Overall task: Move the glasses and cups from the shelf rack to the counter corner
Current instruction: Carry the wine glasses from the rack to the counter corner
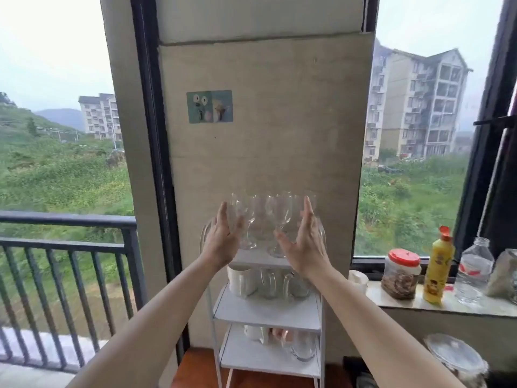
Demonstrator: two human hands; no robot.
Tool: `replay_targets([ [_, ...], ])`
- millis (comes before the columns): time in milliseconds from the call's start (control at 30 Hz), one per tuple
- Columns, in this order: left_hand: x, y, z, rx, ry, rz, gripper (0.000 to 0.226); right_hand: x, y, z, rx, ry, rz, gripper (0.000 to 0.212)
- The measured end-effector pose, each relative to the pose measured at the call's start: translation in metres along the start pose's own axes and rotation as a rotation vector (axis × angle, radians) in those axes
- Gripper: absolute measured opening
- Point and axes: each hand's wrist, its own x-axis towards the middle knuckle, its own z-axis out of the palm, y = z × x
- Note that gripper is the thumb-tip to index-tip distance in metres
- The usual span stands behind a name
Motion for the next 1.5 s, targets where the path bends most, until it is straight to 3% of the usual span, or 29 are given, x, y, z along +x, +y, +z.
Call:
replay_targets([
  [200,0.044,-0.026,0.028,-0.052,-0.077,0.115,0.092,0.032,0.007,0.028,0.079,0.097,0.068,0.109],
  [500,0.047,-0.034,0.047,-0.313,-0.001,0.175,0.067,0.031,0.023,0.047,0.107,0.146,0.062,0.099],
  [733,0.027,-0.026,0.033,-0.562,0.053,0.128,0.059,0.019,0.006,0.036,0.336,0.088,0.096,0.092],
  [933,0.007,0.01,0.011,-0.616,0.107,0.202,0.059,0.006,-0.024,-0.005,0.488,0.179,0.025,0.082],
  [1133,-0.029,0.067,0.044,-0.776,-0.02,0.333,0.06,-0.037,-0.02,-0.082,0.442,0.354,-0.038,0.075],
  [1267,-0.074,0.108,0.099,-0.957,-0.246,0.304,0.057,-0.097,0.01,-0.141,0.294,0.495,0.09,0.074],
  [1400,-0.139,0.147,0.166,-0.993,-0.471,0.348,0.061,-0.181,0.032,-0.2,0.177,0.613,0.251,0.073],
  [1500,-0.194,0.187,0.207,-1.129,-0.667,0.209,0.064,-0.255,0.04,-0.25,0.069,0.784,0.325,0.073],
])
